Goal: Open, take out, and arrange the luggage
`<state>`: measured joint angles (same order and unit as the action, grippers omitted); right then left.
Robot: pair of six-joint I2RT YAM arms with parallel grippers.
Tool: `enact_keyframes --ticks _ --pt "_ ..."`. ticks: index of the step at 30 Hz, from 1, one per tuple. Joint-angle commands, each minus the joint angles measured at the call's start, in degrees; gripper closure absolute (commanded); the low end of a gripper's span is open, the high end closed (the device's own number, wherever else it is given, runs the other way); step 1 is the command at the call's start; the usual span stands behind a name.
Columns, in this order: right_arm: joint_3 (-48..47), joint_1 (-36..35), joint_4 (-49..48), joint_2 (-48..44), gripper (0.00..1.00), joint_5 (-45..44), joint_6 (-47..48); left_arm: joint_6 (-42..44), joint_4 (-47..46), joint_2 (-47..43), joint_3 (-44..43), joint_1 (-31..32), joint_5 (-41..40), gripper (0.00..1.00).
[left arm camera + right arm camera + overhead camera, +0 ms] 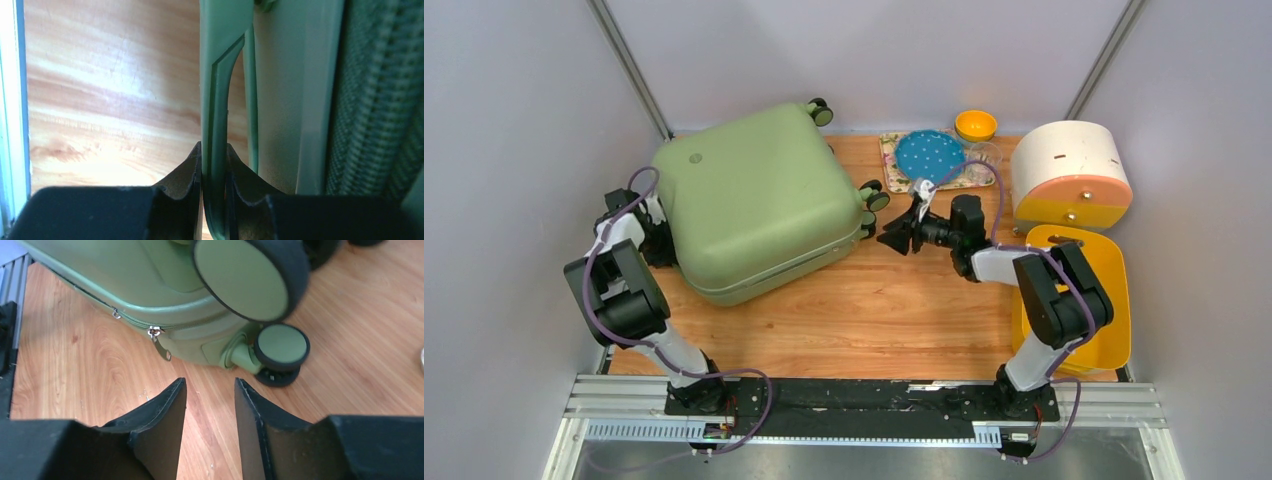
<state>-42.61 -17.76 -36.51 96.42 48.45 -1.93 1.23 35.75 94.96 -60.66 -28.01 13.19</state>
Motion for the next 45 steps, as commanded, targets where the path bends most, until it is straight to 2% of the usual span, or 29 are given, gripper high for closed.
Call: enact_keyframes --ticks 1,9,17,24,25,26,29,34,36,45 --pt "5.94 -3.50 -27.27 2.97 0.57 -3.78 4.22 13.71 2.48 3.56 -4.63 2.96 -0.18 1.00" --pt "8.77 -11.15 -42.75 8.25 0.57 -8.01 4.31 12.04 3.89 5.59 -7.36 2.96 -1.06 1.00" --pt "6.93 -14.49 -42.06 9.92 0.68 -13.28 3.43 12.04 2.49 3.39 -6.49 2.96 -2.64 1.00" --pt "7.80 -16.25 -37.77 7.83 0.79 -17.94 7.81 11.42 2.13 2.78 -6.75 2.96 -2.73 1.00" --pt "8.24 -16.60 -36.89 7.29 0.82 -19.51 9.56 11.51 2.13 2.69 -6.84 2.87 -2.82 1.00" --pt "8.51 -16.61 -36.09 6.77 0.91 -19.88 10.28 11.51 2.05 2.60 -6.84 2.70 -2.82 1.00" --pt "9.56 -16.61 -33.45 5.18 1.00 -22.42 13.69 11.25 1.87 3.12 -7.01 2.35 -2.56 1.00" --pt "10.79 -14.51 -32.74 3.77 1.00 -28.40 19.07 10.72 2.84 4.88 -9.11 0.94 -2.20 1.00" --pt "9.57 -12.66 -32.40 4.21 1.00 -27.88 19.16 10.72 3.01 5.94 -10.00 0.76 -2.38 1.00" --pt "-0.01 -1.15 -31.68 10.00 1.00 -11.20 18.73 11.51 4.16 11.47 -17.20 0.15 -1.77 1.00"
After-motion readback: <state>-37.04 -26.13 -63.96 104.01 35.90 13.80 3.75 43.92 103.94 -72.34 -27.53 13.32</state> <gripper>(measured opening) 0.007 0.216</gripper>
